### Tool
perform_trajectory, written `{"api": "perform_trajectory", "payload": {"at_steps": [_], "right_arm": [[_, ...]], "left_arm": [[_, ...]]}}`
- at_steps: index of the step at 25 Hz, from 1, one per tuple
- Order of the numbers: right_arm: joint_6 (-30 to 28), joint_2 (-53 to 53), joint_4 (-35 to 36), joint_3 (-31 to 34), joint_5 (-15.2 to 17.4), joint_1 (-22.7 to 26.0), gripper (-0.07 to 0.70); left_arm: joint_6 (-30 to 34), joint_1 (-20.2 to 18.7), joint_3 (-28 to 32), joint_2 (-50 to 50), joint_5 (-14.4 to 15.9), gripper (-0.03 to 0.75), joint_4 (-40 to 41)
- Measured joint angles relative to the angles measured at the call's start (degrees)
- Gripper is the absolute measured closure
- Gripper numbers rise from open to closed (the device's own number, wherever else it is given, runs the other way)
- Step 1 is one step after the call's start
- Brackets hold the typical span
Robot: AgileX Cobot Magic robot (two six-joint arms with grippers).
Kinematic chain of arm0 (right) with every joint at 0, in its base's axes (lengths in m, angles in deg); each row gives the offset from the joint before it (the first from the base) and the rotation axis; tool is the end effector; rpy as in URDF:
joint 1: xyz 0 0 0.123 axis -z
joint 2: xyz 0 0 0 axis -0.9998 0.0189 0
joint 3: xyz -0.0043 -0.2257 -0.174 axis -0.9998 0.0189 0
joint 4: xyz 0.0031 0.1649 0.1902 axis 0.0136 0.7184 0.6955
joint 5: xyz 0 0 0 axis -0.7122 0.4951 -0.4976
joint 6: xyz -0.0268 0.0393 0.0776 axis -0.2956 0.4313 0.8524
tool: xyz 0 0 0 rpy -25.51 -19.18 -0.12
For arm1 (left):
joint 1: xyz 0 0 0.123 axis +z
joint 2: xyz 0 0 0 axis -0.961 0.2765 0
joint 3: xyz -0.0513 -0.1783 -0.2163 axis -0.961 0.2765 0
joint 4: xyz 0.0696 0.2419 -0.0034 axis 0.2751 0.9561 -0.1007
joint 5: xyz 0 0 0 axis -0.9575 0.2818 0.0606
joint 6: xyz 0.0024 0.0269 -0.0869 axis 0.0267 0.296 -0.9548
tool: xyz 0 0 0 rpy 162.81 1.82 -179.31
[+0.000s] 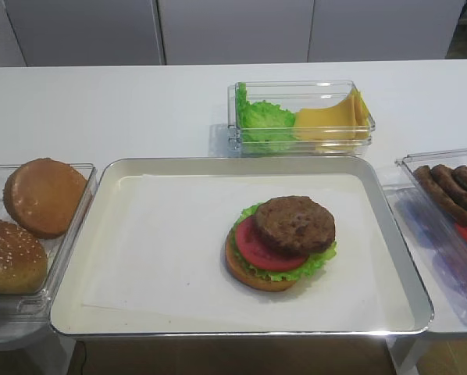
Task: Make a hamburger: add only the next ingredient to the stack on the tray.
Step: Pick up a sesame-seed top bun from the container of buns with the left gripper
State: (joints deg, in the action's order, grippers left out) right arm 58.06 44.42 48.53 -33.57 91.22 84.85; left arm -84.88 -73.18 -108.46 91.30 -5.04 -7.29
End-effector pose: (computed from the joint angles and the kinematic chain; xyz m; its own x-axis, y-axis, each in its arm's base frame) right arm -0.0087 0.0062 0.2644 -0.5339 0.0177 -0.8453 -0.1041 0.9908 0.0865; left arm 0.0869 -0.0042 0.3140 -0.7558 -0.2608 -0.6006 -0.1715 0.9641 -0.2027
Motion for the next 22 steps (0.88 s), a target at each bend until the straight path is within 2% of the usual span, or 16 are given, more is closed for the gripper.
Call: {"api": "perform_trajectory", "payload": {"at_steps": [4,6,8,11,15,18,22], "right_arm": [[0.0,0.0,0.0,0.0,0.0,0.0,0.136],[0.0,0.0,0.0,0.0,0.0,0.0,0.136],[0.0,0.0,0.0,0.0,0.0,0.0,0.136],[0.0,0.0,0.0,0.0,0.0,0.0,0.136],[0.0,0.0,0.0,0.0,0.0,0.0,0.136],[0.0,0.0,0.0,0.0,0.0,0.0,0.136],[0.0,0.0,0.0,0.0,0.0,0.0,0.136]], "left_arm": [[-0.3,0.2,-4.3,11.0,-0.6,0.214,-0.2],[-0.3,1.8,-5.6,15.7,-0.8,0.214,-2.0],[1.0,5.2,-6.0,19.9,-1.3,0.214,-6.5],[6.6,11.6,-6.2,23.9,-1.2,0.214,-12.8],[16.3,20.0,-6.2,25.8,0.4,0.219,-14.8],[22.8,23.4,-6.2,27.0,1.0,0.237,-16.1],[30.2,25.5,-6.2,31.0,1.4,0.245,-16.5]]}}
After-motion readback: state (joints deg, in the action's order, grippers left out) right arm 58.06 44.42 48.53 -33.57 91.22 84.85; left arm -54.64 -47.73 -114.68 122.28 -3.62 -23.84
